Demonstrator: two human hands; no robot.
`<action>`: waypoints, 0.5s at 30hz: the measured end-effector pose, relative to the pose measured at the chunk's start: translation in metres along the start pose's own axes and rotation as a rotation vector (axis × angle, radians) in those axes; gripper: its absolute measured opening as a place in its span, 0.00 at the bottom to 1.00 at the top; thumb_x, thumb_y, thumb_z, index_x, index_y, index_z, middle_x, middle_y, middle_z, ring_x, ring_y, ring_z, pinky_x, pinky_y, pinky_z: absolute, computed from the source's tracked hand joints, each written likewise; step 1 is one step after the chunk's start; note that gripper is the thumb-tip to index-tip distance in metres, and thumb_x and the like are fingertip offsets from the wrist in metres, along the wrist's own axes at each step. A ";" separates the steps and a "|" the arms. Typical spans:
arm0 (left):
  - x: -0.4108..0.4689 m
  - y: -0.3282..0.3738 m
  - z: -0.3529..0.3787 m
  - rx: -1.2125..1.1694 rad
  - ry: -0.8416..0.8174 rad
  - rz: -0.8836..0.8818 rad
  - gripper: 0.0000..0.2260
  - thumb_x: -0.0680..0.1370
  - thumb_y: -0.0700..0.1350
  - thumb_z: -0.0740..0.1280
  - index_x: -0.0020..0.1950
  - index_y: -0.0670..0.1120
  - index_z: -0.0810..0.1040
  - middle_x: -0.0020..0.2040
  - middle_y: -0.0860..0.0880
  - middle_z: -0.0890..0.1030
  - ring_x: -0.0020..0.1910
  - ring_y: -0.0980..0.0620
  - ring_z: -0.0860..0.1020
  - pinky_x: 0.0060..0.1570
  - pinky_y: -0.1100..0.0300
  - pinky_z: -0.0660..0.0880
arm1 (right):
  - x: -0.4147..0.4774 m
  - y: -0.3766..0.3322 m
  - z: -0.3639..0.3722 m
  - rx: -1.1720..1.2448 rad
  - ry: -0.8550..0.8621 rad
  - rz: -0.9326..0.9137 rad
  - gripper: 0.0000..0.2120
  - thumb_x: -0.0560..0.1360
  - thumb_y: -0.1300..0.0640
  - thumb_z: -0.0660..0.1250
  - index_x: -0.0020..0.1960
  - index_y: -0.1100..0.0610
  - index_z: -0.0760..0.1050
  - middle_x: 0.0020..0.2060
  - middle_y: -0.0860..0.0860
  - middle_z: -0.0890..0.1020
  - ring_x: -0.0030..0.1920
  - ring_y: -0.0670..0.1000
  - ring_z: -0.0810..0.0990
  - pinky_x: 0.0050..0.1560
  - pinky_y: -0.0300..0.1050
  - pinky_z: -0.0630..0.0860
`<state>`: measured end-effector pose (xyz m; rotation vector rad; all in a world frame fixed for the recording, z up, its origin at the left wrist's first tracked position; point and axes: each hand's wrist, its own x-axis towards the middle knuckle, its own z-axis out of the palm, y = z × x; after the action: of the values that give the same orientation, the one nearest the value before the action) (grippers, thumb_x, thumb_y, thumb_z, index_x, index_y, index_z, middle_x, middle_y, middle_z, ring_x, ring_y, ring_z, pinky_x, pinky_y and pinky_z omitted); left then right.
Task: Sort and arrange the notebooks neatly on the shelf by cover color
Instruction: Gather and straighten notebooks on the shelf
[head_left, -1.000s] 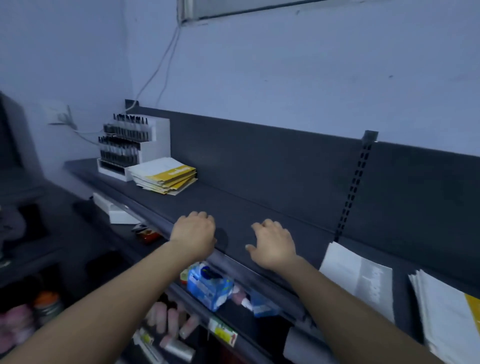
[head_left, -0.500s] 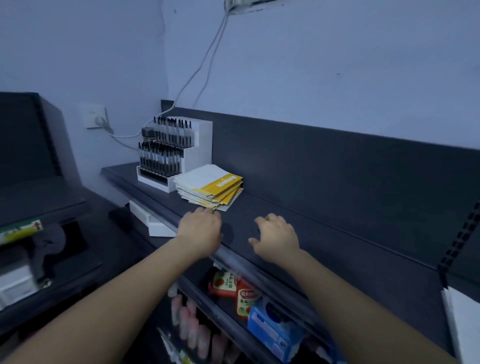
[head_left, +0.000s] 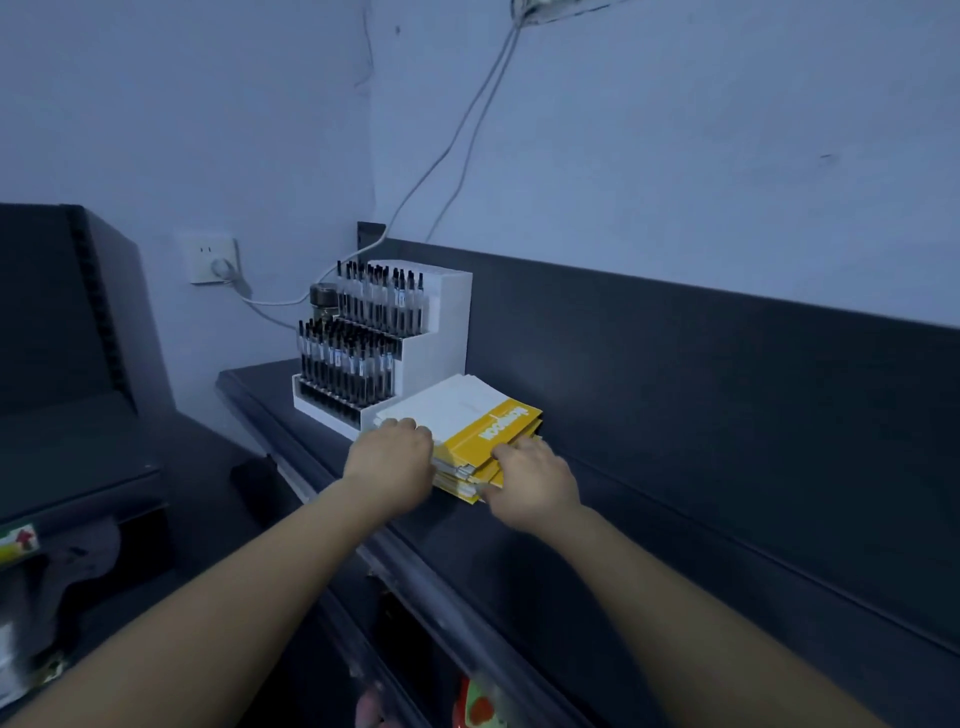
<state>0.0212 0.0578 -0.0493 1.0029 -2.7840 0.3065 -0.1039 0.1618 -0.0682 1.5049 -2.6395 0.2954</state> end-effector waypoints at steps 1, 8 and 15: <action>0.010 -0.003 0.003 0.000 -0.001 -0.008 0.15 0.80 0.50 0.59 0.62 0.43 0.72 0.60 0.45 0.74 0.60 0.44 0.73 0.52 0.52 0.71 | 0.011 0.000 0.001 0.003 0.000 -0.002 0.21 0.77 0.44 0.62 0.65 0.56 0.71 0.62 0.55 0.72 0.65 0.57 0.69 0.61 0.51 0.68; 0.067 -0.021 0.026 -0.017 -0.031 -0.067 0.19 0.81 0.53 0.57 0.67 0.42 0.70 0.64 0.44 0.72 0.65 0.44 0.69 0.61 0.50 0.69 | 0.060 0.002 0.019 0.042 -0.048 0.023 0.24 0.78 0.42 0.59 0.66 0.56 0.71 0.62 0.55 0.75 0.64 0.58 0.71 0.59 0.50 0.70; 0.102 -0.031 0.042 -0.077 -0.081 -0.108 0.22 0.81 0.56 0.56 0.68 0.42 0.68 0.66 0.43 0.72 0.66 0.43 0.68 0.62 0.48 0.67 | 0.089 0.002 0.023 0.065 -0.124 -0.017 0.17 0.77 0.42 0.60 0.51 0.55 0.75 0.54 0.54 0.79 0.58 0.57 0.75 0.49 0.48 0.70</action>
<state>-0.0403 -0.0383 -0.0622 1.1657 -2.7755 0.1465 -0.1502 0.0827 -0.0755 1.6144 -2.7358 0.2985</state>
